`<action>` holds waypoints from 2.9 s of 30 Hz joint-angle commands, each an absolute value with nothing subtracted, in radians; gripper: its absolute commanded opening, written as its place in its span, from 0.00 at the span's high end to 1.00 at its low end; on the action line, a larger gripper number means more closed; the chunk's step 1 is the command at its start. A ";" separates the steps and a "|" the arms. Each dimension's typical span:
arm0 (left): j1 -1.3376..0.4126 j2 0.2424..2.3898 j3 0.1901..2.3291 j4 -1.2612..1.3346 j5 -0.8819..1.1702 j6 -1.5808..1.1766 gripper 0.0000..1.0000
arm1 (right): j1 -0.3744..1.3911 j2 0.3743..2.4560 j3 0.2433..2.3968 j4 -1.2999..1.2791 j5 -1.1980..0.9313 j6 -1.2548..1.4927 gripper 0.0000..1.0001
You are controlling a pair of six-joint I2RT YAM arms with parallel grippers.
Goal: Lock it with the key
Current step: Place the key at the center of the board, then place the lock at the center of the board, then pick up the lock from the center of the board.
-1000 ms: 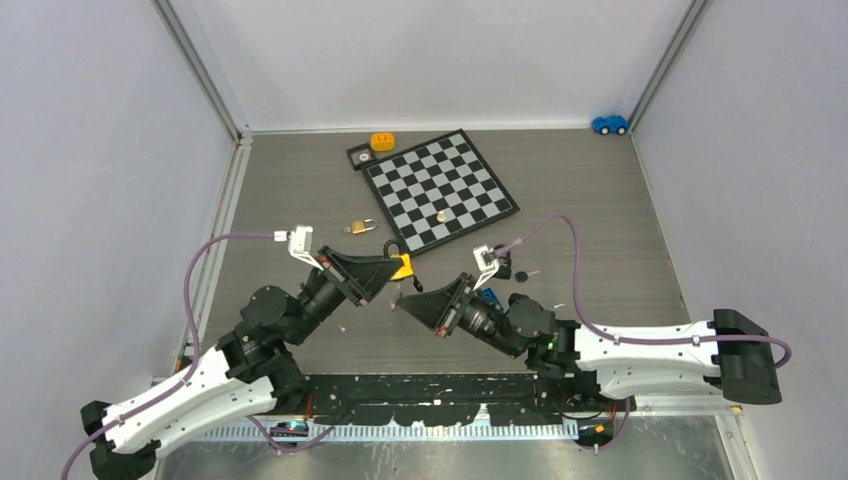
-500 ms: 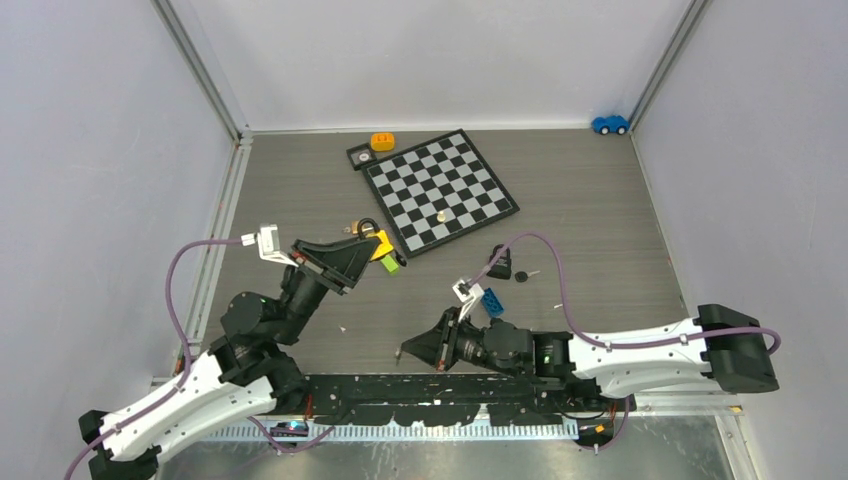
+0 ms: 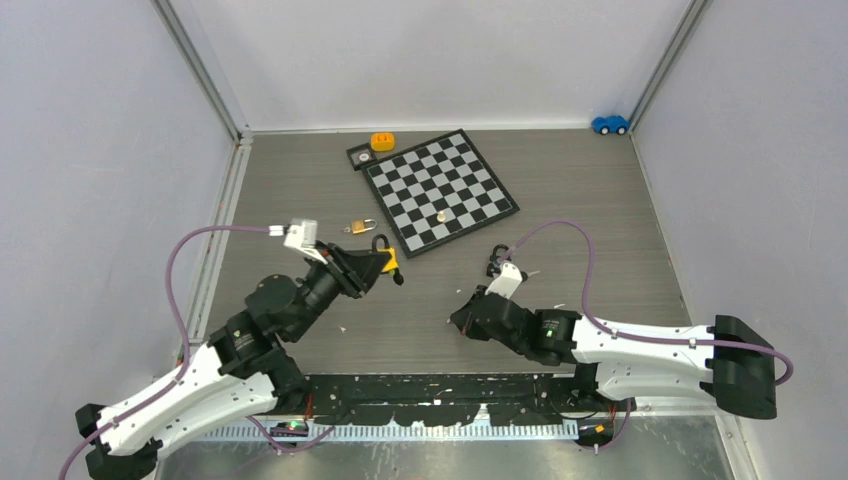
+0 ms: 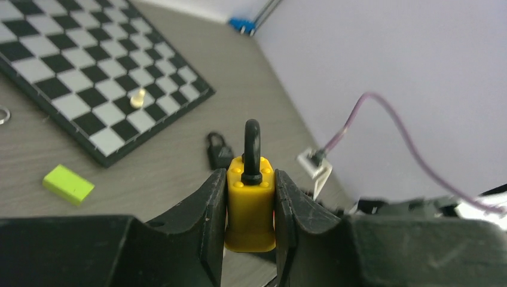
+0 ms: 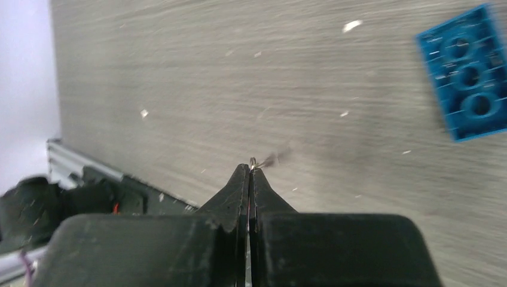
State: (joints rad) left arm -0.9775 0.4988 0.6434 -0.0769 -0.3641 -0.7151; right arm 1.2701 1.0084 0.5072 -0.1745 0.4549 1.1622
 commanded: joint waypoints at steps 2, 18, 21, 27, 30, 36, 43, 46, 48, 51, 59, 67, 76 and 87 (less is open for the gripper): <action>-0.976 0.604 0.661 -0.132 -0.257 -0.697 1.00 | 1.152 1.057 0.553 -0.255 0.348 1.150 0.94; -0.976 0.863 0.583 -0.103 -0.139 -0.736 1.00 | 1.101 0.912 0.614 -0.494 0.459 1.109 0.52; -0.976 0.954 0.583 -0.081 -0.124 -0.772 1.00 | 1.101 0.813 0.612 -0.545 0.505 1.104 0.52; -0.979 1.220 0.630 -0.014 -0.015 -0.812 0.93 | 1.101 0.673 0.576 -0.592 0.531 1.133 0.51; -0.987 1.312 0.644 0.041 -0.007 -0.835 0.71 | 1.101 0.641 0.558 -0.616 0.525 1.151 0.50; -0.988 1.325 0.706 -0.111 -0.115 -0.825 0.15 | 1.101 0.593 0.547 -0.651 0.520 1.164 0.51; -0.869 1.176 0.819 -0.359 -0.190 -0.705 0.00 | 1.101 0.566 0.543 -0.655 0.530 1.157 0.51; -0.735 1.117 0.838 -0.380 -0.130 -0.678 0.00 | 1.101 0.573 0.542 -0.655 0.526 1.154 0.51; -0.644 1.097 0.845 -0.382 -0.107 -0.671 0.00 | 1.101 0.574 0.542 -0.654 0.522 1.153 0.51; -0.529 1.137 0.881 -0.411 -0.098 -0.676 0.00 | 1.101 0.576 0.540 -0.655 0.518 1.153 0.51; -0.365 1.470 1.113 -0.485 -0.157 -0.491 0.09 | 1.101 0.568 0.543 -0.655 0.501 1.150 0.52; -0.361 1.762 1.260 -0.335 -0.190 -0.243 0.07 | 1.101 0.545 0.531 -0.655 0.499 1.147 0.52; -0.254 1.801 1.115 0.071 0.076 -0.287 0.07 | 1.101 0.534 0.538 -0.671 0.498 1.139 0.52; -0.231 1.924 1.192 0.024 0.200 -0.246 0.04 | 1.101 0.526 0.557 -0.705 0.492 1.131 0.52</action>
State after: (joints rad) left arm -0.2401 1.9087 1.1564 0.0048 0.1326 -0.2569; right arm 1.1038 0.5407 0.5297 -0.6857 0.4770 1.1316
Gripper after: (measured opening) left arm 0.956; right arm 0.483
